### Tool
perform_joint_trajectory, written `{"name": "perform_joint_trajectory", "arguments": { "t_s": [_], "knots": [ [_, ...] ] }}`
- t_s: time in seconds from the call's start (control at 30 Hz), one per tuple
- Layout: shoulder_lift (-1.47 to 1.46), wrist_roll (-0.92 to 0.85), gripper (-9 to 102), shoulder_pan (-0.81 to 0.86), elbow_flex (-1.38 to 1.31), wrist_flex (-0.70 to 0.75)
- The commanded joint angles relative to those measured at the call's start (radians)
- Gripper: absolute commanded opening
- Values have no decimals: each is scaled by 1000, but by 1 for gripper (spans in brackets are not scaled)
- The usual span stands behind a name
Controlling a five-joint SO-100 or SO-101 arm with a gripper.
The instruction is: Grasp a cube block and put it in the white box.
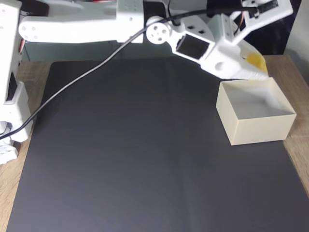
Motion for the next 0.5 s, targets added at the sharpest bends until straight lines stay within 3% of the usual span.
{"name": "perform_joint_trajectory", "arguments": {
  "t_s": [0.0,0.47],
  "knots": [
    [-17,6,0,9,-81,-18],
    [-198,8,0,-9,-255,-11]
  ]
}}
